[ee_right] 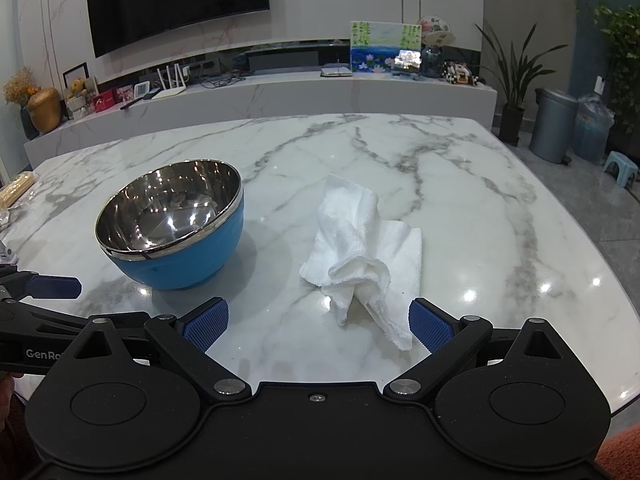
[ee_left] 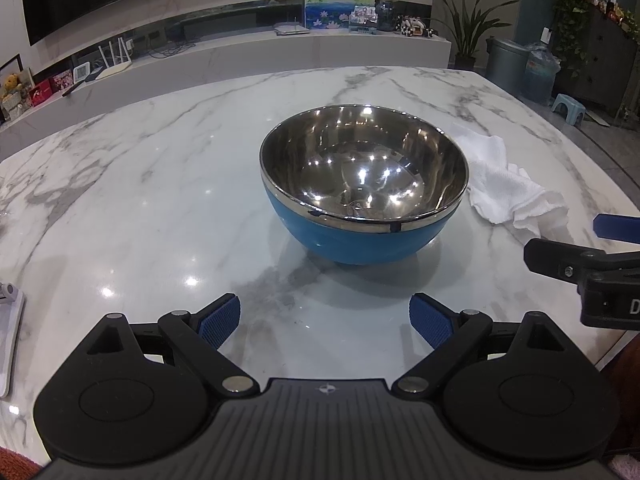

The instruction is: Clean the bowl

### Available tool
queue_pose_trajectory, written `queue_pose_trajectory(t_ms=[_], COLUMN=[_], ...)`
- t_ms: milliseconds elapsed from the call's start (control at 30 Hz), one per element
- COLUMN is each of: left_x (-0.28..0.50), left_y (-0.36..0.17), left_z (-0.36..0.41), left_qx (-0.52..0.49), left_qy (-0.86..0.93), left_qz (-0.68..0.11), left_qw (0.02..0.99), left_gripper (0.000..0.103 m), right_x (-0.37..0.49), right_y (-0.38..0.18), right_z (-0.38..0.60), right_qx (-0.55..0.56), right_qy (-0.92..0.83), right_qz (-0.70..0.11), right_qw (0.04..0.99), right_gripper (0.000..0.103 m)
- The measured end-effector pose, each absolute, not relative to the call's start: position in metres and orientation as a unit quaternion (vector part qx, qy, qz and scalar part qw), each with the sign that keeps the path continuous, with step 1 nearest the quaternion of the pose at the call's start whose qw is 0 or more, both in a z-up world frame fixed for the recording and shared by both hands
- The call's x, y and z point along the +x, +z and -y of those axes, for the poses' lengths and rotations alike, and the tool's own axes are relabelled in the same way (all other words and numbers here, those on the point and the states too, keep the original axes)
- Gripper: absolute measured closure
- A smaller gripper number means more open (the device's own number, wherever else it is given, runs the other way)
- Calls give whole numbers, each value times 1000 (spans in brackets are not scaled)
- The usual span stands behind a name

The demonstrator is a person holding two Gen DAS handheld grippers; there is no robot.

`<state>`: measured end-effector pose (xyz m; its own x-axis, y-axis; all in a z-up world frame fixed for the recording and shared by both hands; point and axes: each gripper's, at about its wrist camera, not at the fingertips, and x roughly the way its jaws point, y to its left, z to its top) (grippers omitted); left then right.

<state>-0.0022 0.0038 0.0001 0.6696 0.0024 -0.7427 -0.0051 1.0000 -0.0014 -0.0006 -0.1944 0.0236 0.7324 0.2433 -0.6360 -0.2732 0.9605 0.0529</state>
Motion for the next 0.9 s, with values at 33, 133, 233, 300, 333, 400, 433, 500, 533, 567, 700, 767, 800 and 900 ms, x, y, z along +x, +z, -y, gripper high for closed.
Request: queue_pose_trajectory(t_ms=[33, 133, 233, 300, 333, 400, 433, 500, 533, 567, 700, 767, 800, 900], left_x=[-2, -4, -6, -5, -4, -5, -5, -4, -4, -4, 2, 7, 10, 20], left_y=[1, 4, 10, 12, 14, 19, 21, 30, 35, 38, 49, 51, 52, 52], left_z=[-4, -5, -6, -6, -5, -4, -3, -2, -2, -2, -7, -11, -15, -26], left_qx=[-2, -3, -11, -13, -14, -14, -15, -14, -15, -17, -29, -34, -42, -68], left_qy=[2, 2, -3, -8, -10, -16, -19, -33, -39, -44, -50, -45, -40, -40], left_qz=[-405, -397, -393, -396, -396, -395, -395, -393, -392, -392, -396, -398, -402, -411], left_qw=[914, 918, 920, 918, 918, 918, 918, 919, 919, 919, 917, 916, 914, 908], left_gripper=[11, 11, 11, 11, 11, 11, 11, 11, 15, 16, 18, 27, 31, 35], right_x=[-1, 0, -1, 0, 0, 1, 2, 2, 3, 4, 11, 18, 22, 32], right_y=[24, 25, 27, 28, 28, 29, 31, 34, 36, 38, 46, 48, 49, 47], right_z=[195, 197, 198, 197, 197, 196, 195, 195, 194, 194, 193, 195, 196, 199], right_qx=[-21, -17, -13, -13, -13, -14, -15, -17, -21, -25, -39, -40, -40, -33], right_qy=[138, 137, 137, 138, 139, 142, 142, 141, 141, 141, 137, 135, 134, 133], right_qz=[-338, -337, -335, -334, -335, -336, -335, -331, -329, -326, -323, -331, -335, -348], right_qw=[931, 931, 932, 932, 932, 931, 931, 933, 934, 935, 936, 933, 932, 928], right_gripper=[5, 5, 5, 6, 6, 8, 8, 8, 8, 9, 11, 15, 16, 19])
